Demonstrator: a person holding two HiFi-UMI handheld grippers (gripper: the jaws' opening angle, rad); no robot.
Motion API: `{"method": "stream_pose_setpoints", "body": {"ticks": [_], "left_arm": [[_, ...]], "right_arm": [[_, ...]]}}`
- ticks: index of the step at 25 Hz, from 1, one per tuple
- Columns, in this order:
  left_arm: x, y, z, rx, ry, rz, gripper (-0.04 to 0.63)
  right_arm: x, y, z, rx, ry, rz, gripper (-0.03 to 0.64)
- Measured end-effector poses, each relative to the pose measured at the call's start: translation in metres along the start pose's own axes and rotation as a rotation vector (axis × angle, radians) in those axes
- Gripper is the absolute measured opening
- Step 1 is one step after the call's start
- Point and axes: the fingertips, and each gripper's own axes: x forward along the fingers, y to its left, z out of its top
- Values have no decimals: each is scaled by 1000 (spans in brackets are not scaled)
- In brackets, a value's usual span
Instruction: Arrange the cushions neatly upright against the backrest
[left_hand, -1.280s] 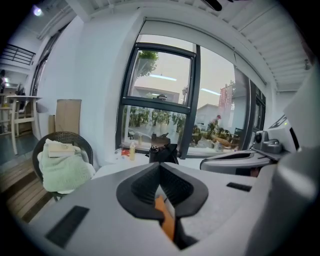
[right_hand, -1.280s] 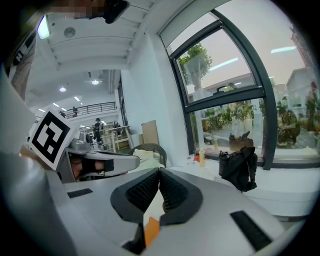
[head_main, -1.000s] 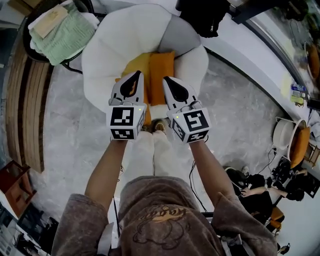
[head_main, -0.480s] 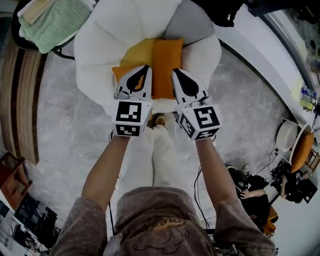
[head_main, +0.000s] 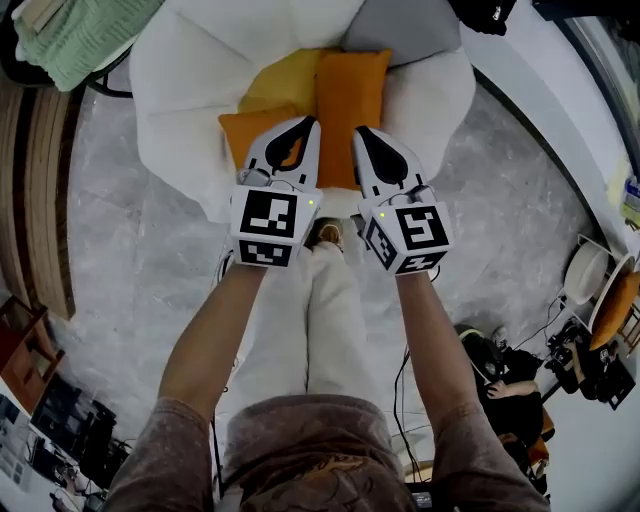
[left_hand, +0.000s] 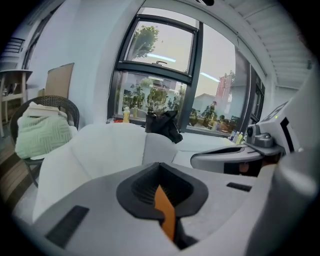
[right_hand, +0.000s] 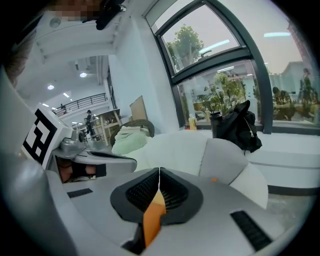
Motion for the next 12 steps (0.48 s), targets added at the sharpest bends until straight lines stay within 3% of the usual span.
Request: {"method": "stream_pose_setpoints", "body": {"ticks": [10, 12], "left_arm": [[12, -1, -27, -3, 41, -31, 5], [14, -3, -29, -4, 43, -38, 5]], "right_arm": [[16, -28, -33, 22, 71, -23, 25], [21, -33, -41, 20, 102, -12, 71]]}}
